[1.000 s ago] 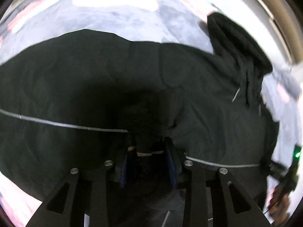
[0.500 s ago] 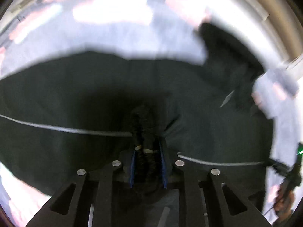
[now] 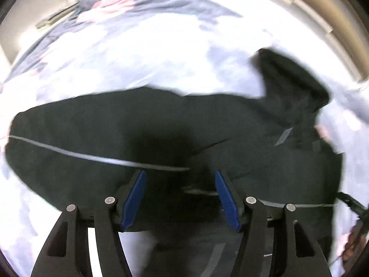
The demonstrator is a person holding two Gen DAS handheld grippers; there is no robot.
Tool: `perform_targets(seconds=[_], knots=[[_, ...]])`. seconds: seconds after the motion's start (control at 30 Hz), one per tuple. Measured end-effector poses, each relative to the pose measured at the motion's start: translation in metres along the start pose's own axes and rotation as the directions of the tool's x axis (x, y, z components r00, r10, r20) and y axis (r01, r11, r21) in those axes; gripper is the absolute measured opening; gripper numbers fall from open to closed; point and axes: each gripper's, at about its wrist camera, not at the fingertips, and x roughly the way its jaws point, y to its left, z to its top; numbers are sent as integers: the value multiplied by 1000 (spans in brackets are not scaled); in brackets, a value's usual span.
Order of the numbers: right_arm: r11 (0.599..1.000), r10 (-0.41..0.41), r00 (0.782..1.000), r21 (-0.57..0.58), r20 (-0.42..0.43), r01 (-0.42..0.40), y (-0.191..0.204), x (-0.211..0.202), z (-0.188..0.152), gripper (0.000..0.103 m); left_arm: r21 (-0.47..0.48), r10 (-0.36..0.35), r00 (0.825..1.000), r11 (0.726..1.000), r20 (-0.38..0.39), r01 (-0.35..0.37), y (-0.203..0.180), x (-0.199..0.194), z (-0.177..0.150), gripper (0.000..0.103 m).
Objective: Fold large clothes
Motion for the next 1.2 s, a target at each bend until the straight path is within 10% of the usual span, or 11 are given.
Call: perform_targets(seconds=[0.1,0.27,0.4,0.53,0.73,0.97,1.2], knots=[[998,12,999,-61,35,-10,27,4,19,82,49,-120,993,992,2,120,-46,12,-5,65],[989,-21,999,-149,-47,14,67,58,9,81,300,63,995,953,-73,-39,-123,84,-41,65],[977,-54,996,-212,-68,38,71,84,2,83,259,50,996,965,-80,-28,-114,117,-53,68],[974,-84,992,-220,-95,61,71,70,2,76,248,66,992,968,-104,-38,-119,103,-45,68],[968,8,998,-249,-65,-23,82,9,-45,72,164,-94,990,980,-103,110,-107,44,-77,67],[974,-82,979,-221,-186,40,82,51,-82,75,65,-23,983,997,-184,36,-96,61,-113,66],[986,-27,978,-168,-207,-8,77,-5,-84,74,-16,-144,988,990,-57,144,-77,-50,-121,66]])
